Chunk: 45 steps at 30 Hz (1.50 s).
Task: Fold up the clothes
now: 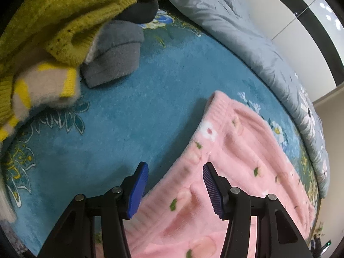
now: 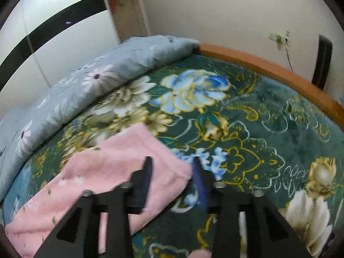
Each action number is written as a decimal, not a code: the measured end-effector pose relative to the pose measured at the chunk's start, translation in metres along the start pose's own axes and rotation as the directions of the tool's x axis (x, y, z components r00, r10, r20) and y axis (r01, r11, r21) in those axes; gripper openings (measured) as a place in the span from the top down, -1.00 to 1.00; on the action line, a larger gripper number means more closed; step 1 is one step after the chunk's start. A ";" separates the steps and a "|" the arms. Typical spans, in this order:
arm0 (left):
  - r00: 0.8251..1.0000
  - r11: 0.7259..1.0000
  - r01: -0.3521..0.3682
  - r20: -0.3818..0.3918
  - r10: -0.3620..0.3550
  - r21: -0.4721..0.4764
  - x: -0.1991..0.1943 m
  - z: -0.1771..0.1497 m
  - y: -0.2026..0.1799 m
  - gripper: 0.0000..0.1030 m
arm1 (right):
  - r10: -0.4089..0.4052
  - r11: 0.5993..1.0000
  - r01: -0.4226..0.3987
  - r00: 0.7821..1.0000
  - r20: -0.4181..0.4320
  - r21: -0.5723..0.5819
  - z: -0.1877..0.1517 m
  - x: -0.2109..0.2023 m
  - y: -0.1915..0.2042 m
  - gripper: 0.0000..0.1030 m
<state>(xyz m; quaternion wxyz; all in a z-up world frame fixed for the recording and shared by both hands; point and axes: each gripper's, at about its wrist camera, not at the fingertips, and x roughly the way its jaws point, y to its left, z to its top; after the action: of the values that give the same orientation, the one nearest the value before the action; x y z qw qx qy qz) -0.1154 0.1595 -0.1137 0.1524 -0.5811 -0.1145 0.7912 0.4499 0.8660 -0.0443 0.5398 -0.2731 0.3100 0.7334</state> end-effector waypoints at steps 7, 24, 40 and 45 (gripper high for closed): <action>0.997 0.999 0.030 -0.068 -0.032 -0.021 0.012 -0.011 0.004 -0.11 | 0.320 0.926 -0.367 0.885 -0.338 -0.084 -0.063 0.010 0.083 0.16; 0.993 0.997 0.053 -0.104 -0.058 -0.056 0.007 -0.026 0.033 -0.14 | 0.255 0.487 -0.504 0.863 -0.436 -0.713 -0.154 -0.011 0.228 0.11; 0.989 0.991 0.090 -0.109 -0.100 -0.096 -0.012 -0.040 0.057 -0.15 | 0.226 0.440 -0.458 0.889 -0.399 -0.772 -0.183 -0.042 0.213 0.86; 0.988 0.990 0.098 -0.105 -0.109 -0.105 -0.026 -0.047 0.066 -0.15 | 0.280 0.513 -0.464 0.886 -0.370 -0.722 -0.175 -0.051 0.209 0.74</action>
<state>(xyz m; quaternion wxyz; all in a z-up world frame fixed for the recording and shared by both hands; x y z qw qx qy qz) -0.0707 0.0889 -0.1279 0.1703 -0.6242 -0.1753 0.7421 0.2743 0.6554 -0.0885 0.1547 -0.4846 0.0568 0.8591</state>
